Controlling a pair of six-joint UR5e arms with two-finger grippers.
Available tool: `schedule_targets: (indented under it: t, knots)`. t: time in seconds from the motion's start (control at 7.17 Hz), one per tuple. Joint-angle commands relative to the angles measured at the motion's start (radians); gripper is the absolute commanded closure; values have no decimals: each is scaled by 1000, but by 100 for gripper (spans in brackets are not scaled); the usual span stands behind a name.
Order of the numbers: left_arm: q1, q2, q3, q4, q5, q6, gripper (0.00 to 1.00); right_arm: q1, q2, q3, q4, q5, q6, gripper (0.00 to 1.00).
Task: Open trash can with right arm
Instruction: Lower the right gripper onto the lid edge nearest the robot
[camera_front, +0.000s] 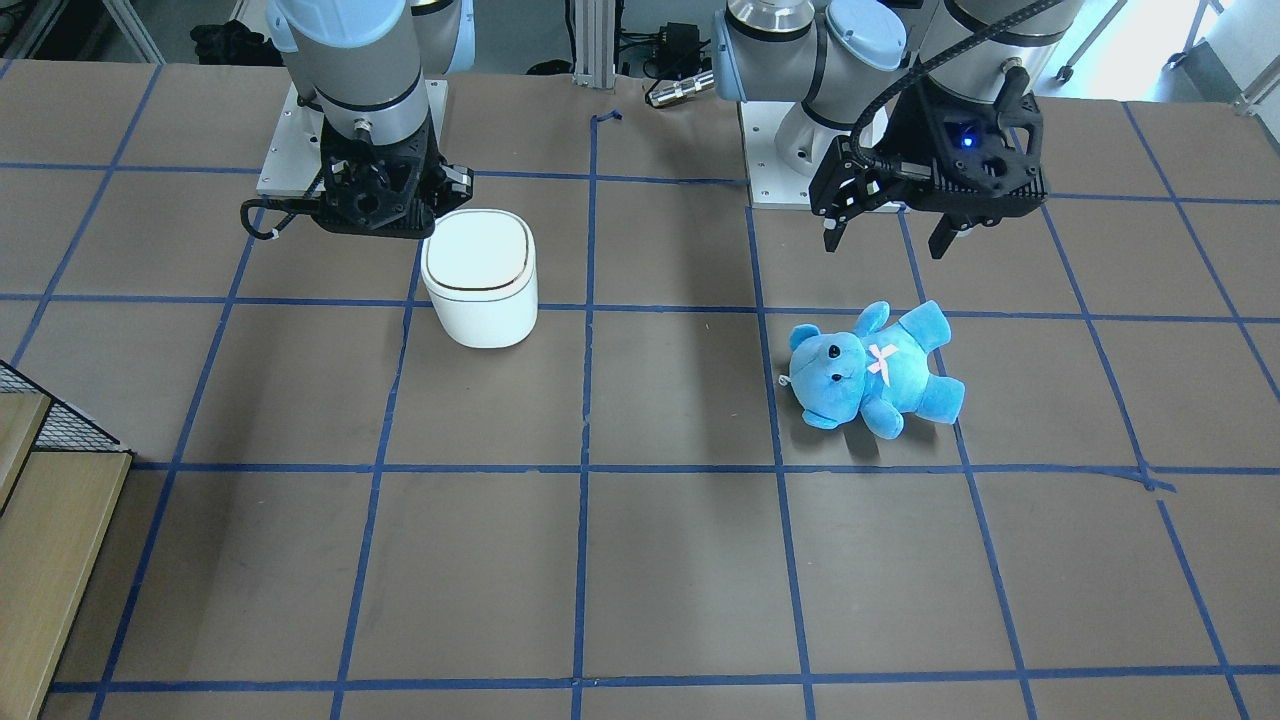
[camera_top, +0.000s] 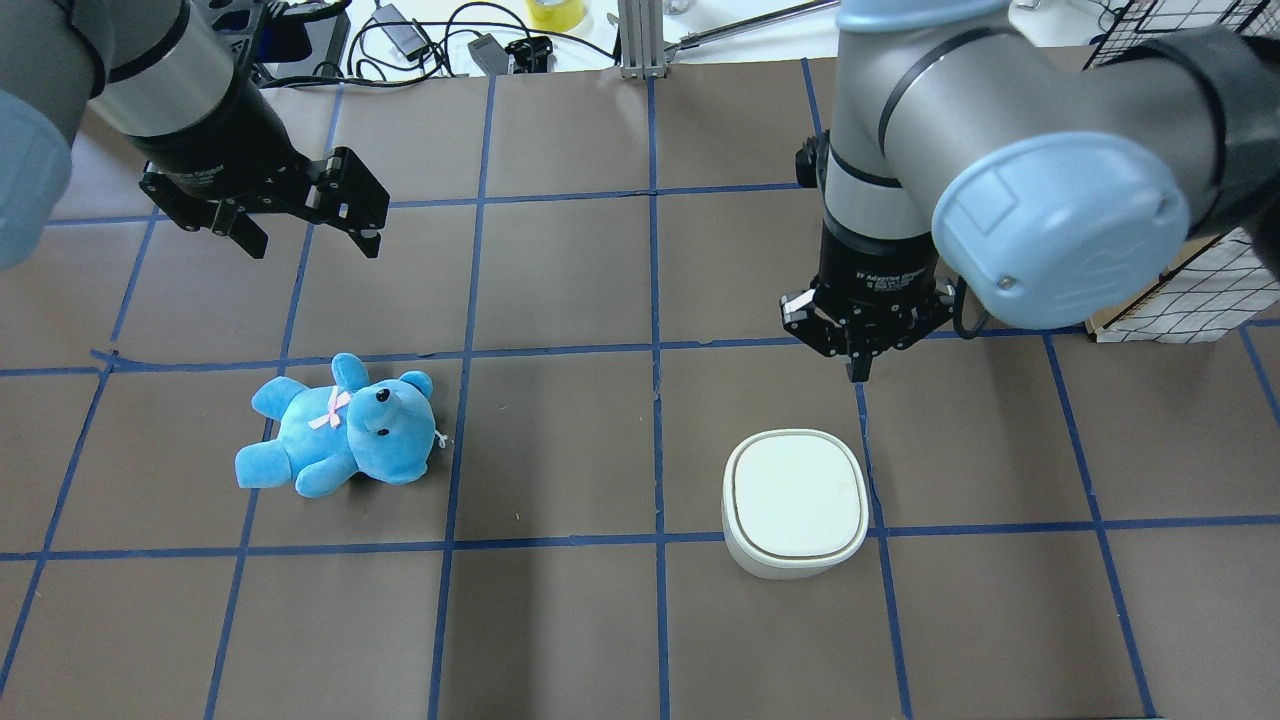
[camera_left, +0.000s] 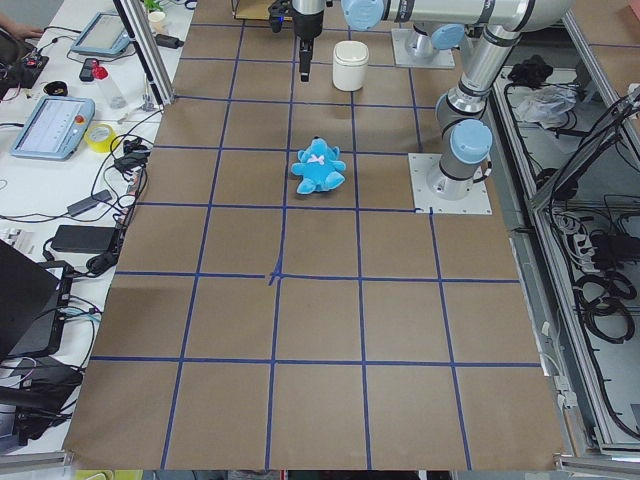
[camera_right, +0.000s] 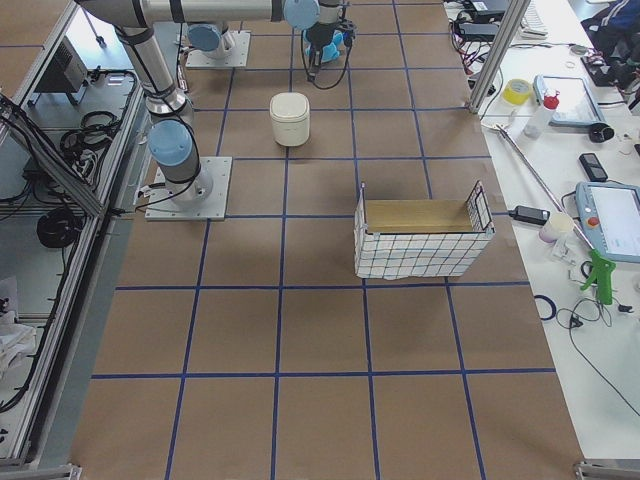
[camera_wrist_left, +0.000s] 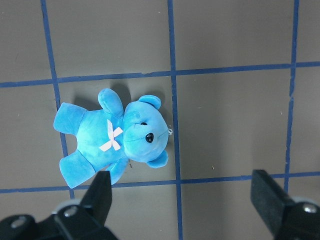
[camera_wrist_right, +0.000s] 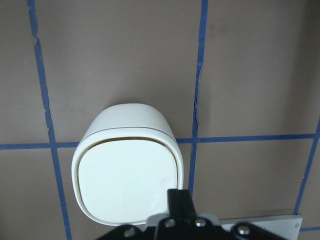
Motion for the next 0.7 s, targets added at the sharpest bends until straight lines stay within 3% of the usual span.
schedule_targets:
  t: [0.0,0.56]
  knots:
    - [0,0,0,0,0,0,0,8,3,106,-52,28,-5,100]
    - [0,0,0,0,0,0,0,27,8,255,-161,36,4,100]
